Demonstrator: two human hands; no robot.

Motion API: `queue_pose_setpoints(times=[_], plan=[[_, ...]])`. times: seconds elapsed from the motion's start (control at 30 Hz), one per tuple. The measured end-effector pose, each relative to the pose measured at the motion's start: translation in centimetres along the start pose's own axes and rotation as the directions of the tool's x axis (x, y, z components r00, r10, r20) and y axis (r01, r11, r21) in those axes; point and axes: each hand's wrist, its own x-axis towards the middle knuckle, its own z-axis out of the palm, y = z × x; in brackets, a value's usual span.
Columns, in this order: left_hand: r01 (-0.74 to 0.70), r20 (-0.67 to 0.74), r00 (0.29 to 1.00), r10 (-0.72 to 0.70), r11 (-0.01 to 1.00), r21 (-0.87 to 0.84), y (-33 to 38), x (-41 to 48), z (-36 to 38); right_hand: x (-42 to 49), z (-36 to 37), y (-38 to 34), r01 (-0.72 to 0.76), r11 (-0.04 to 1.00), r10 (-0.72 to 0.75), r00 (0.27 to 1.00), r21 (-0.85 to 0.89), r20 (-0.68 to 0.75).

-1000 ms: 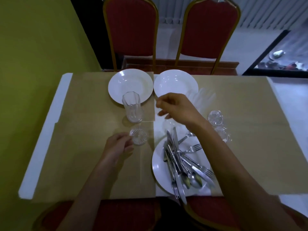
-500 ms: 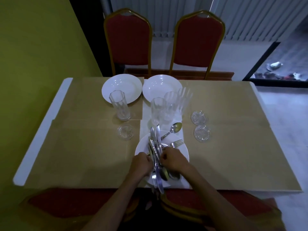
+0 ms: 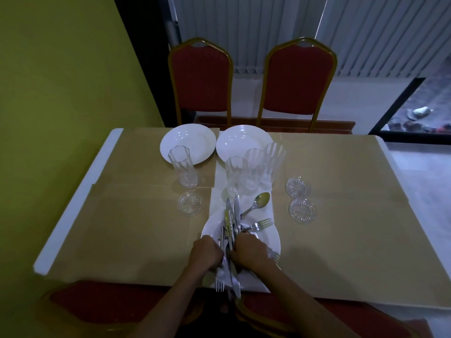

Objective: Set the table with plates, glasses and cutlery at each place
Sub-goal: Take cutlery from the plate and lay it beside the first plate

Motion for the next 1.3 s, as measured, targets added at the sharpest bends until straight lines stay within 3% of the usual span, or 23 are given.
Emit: queue_pose_setpoints(times=[0.37,0.8,1.03,1.3], plan=[[-0.037,-0.042,0.999,0.035,0.997,-0.067,0.4,-2.8,-0.3,-0.4,0.1,0.2,0.059,0.996,-0.059,0.998,0.065,0.003],[-0.079,-0.141,0.989,0.044,0.964,-0.254,0.6,-2.6,-0.1,0.3,0.1,0.4,0.017,0.991,-0.027,0.997,0.136,0.072],[-0.097,-0.157,0.985,0.077,0.988,-0.122,0.2,-2.4,0.2,0.4,0.1,0.7,0.045,0.986,-0.055,0.996,0.160,0.063],[-0.124,-0.165,0.981,0.104,0.985,-0.117,-0.3,-2.1,0.3,0.3,-0.2,0.3,0.052,0.987,-0.064,0.995,0.154,0.072]])
